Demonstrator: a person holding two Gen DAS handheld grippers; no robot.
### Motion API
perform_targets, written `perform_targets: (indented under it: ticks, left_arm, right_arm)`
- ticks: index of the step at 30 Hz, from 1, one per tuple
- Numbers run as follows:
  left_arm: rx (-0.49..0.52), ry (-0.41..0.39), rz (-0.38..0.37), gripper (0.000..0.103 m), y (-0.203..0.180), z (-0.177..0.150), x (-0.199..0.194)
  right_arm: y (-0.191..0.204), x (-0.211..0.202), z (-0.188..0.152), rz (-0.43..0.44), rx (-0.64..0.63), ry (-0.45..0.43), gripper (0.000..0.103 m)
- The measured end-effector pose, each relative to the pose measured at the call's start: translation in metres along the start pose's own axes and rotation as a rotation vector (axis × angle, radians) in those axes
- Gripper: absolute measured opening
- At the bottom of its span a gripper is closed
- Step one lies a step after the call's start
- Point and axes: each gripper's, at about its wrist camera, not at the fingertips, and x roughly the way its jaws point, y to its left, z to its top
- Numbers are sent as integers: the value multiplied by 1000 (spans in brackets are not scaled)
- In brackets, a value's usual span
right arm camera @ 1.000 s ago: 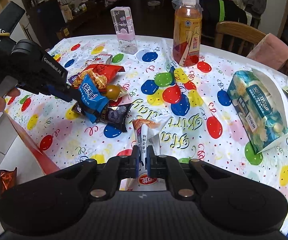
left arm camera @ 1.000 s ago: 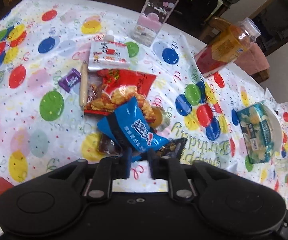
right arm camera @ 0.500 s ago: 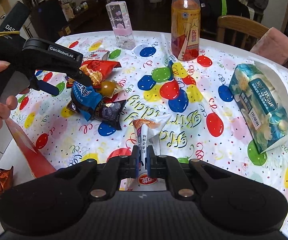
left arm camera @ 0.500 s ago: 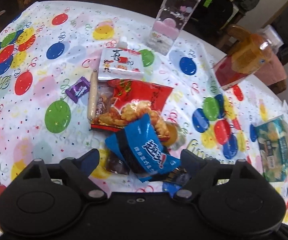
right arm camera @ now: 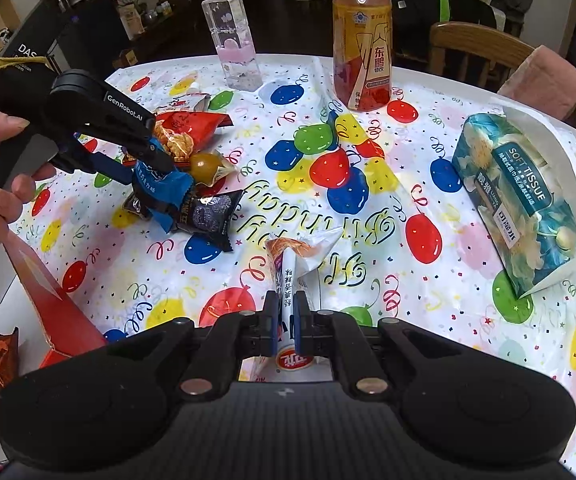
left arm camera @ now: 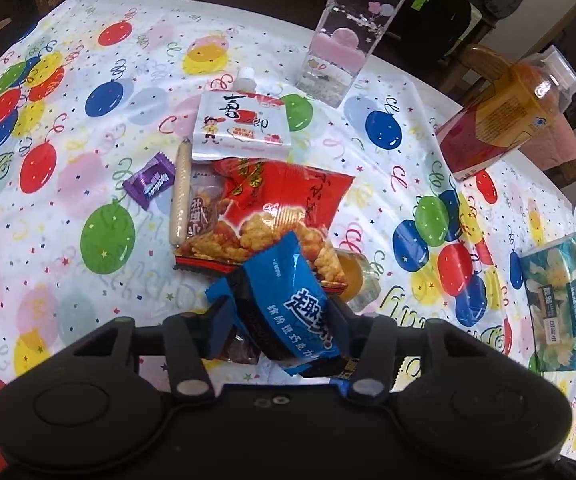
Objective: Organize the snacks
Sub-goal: 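Carry the blue packet with the left tool while the right tool carries the white packet to the box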
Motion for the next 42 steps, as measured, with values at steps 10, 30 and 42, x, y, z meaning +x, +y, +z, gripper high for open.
perform_targets:
  ticks: [10, 30, 42]
  left_arm:
    - [15, -20, -50, 39, 11, -4, -19]
    - [212, -17, -237, 38, 37, -39, -106]
    - [328, 0, -331, 37, 72, -61, -153]
  right_arm:
    - [10, -15, -3, -11, 3, -17, 7]
    - [83, -92, -20, -61, 59, -94, 7]
    - [152, -112, -29, -38, 88, -136, 7]
